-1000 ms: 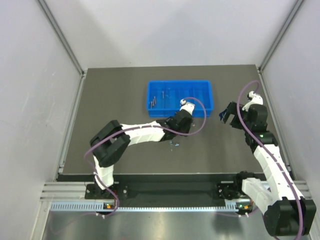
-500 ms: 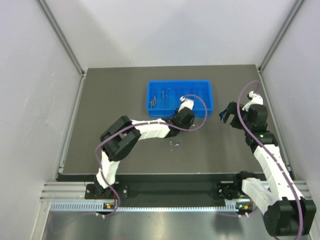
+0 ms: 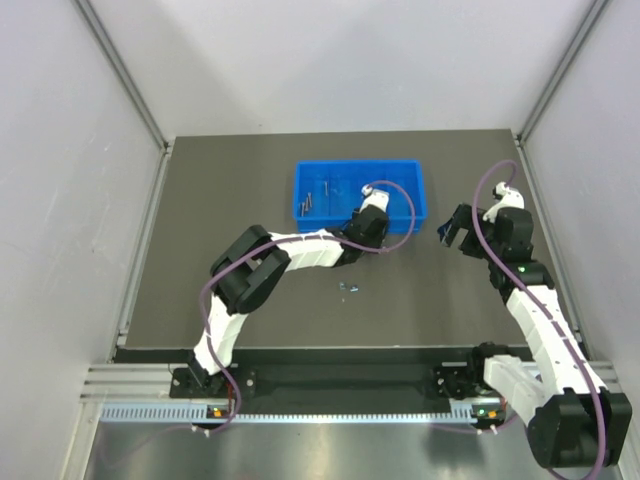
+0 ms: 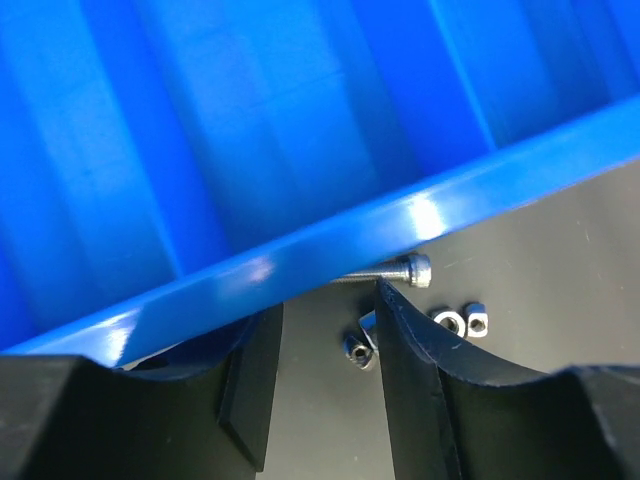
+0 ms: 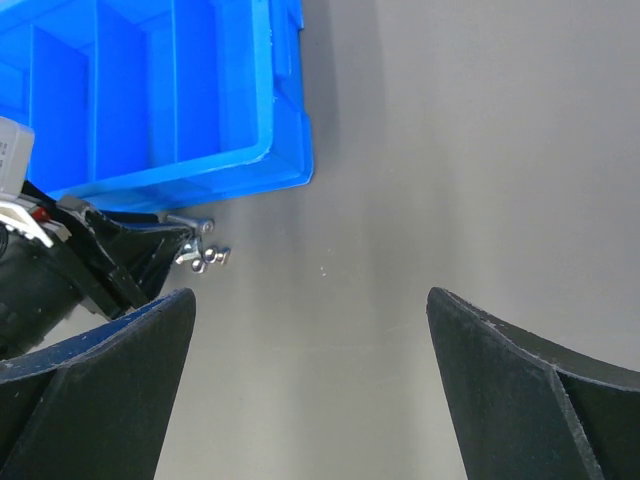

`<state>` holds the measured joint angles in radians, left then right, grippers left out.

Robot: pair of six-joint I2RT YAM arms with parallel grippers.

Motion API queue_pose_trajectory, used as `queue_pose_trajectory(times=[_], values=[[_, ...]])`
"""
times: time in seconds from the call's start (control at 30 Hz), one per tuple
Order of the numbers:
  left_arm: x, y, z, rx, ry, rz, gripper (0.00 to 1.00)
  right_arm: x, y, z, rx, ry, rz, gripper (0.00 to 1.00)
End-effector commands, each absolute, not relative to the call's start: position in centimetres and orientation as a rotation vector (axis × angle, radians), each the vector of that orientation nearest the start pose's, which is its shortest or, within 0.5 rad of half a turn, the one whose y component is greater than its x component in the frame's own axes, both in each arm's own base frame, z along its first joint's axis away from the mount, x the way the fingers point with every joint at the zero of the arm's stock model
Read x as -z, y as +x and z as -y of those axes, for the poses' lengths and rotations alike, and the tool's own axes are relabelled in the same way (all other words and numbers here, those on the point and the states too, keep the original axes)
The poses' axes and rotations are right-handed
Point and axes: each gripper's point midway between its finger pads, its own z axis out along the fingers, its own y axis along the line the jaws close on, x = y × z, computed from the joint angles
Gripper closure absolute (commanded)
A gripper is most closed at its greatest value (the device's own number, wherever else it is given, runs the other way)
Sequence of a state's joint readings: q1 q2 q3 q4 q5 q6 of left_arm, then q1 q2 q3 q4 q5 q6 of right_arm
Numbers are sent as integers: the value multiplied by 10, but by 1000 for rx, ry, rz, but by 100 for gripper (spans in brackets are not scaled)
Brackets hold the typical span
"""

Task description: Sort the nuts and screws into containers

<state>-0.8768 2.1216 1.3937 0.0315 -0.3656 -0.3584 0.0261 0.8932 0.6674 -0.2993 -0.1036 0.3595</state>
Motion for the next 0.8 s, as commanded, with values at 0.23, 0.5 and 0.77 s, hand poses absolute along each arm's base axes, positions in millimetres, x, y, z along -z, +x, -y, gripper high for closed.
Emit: queue_pose_trajectory(times=[0.23,0.5,0.77], values=[[-42,391,413,356,534,-2126,52,-172,306,-43,-345,266,-2061,0],[-42,393,419,375,561,-2105,43,-170,307,-44,-350,270,-2067,0],[-38,404,426,339,570,-2110,35,-170,307,-42,-342,268,-2064,0]])
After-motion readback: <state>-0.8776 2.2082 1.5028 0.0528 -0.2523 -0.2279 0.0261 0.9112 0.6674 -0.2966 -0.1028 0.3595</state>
